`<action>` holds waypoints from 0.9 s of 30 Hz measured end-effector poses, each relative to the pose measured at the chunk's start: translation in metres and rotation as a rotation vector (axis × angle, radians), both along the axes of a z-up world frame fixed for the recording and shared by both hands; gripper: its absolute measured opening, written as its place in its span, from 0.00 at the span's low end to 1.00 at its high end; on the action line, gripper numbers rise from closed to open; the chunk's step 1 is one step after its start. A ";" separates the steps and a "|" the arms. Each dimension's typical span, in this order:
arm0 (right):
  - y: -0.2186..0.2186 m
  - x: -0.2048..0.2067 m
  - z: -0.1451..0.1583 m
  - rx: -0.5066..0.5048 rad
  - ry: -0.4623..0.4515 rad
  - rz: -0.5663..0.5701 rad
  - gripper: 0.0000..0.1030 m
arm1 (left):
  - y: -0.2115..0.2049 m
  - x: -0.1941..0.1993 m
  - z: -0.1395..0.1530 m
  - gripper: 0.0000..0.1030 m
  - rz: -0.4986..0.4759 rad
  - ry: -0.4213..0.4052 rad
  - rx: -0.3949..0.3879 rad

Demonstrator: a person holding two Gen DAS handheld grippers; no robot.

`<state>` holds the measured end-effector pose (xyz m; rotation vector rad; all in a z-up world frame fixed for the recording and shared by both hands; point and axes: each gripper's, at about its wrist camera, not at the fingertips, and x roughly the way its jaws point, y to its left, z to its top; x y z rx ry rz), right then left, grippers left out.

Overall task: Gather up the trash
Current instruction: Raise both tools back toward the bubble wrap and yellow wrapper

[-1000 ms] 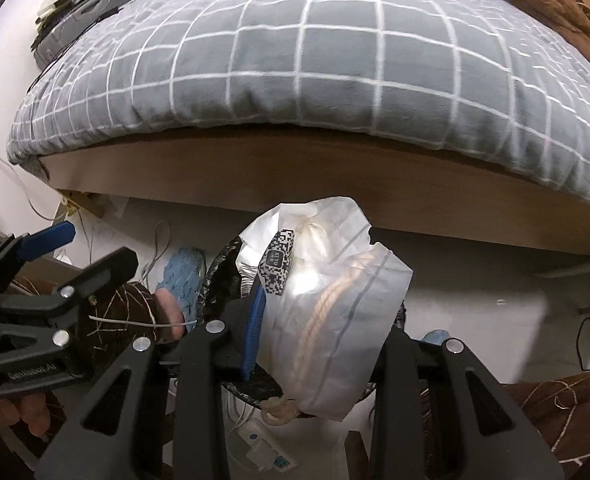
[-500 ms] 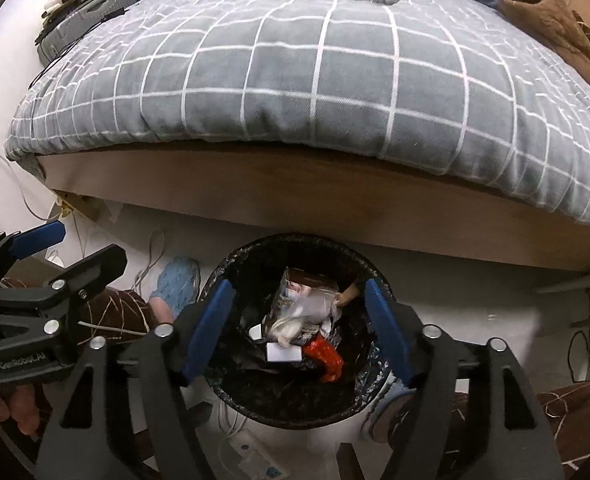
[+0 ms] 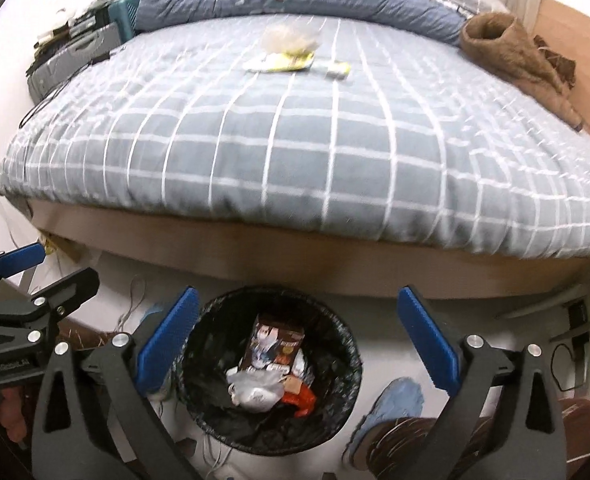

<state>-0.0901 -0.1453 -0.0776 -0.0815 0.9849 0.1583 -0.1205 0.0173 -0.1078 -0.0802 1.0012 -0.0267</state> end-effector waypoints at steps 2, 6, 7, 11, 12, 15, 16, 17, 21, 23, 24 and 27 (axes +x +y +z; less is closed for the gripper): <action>-0.003 0.002 0.009 -0.001 -0.027 -0.007 0.93 | -0.001 0.003 0.010 0.94 0.001 -0.020 0.001; -0.012 0.009 0.027 -0.001 -0.077 -0.028 0.93 | -0.002 0.010 0.023 0.94 0.008 -0.054 0.007; -0.014 0.012 0.031 0.000 -0.083 -0.037 0.93 | -0.002 0.013 0.027 0.94 0.010 -0.059 0.006; -0.024 0.025 0.046 0.003 -0.114 -0.060 0.93 | -0.002 0.026 0.042 0.94 0.019 -0.090 0.008; -0.025 0.029 0.049 0.001 -0.122 -0.061 0.92 | -0.002 0.029 0.046 0.94 0.021 -0.097 0.007; -0.029 0.047 0.063 -0.001 -0.149 -0.065 0.92 | 0.001 0.045 0.058 0.94 0.031 -0.118 -0.007; -0.030 0.053 0.068 -0.003 -0.158 -0.065 0.92 | 0.001 0.049 0.062 0.94 0.034 -0.122 -0.010; -0.030 0.057 0.070 -0.003 -0.165 -0.066 0.93 | 0.001 0.055 0.065 0.94 0.036 -0.126 -0.013; -0.031 0.083 0.082 -0.004 -0.189 -0.061 0.92 | -0.002 0.081 0.077 0.94 0.033 -0.144 -0.014; -0.030 0.097 0.086 -0.008 -0.204 -0.055 0.92 | -0.006 0.099 0.082 0.94 0.024 -0.156 0.000; -0.031 0.104 0.088 -0.010 -0.210 -0.056 0.92 | -0.007 0.104 0.083 0.94 0.022 -0.158 0.003; -0.033 0.126 0.092 -0.002 -0.223 -0.058 0.92 | -0.012 0.129 0.088 0.94 0.019 -0.167 0.009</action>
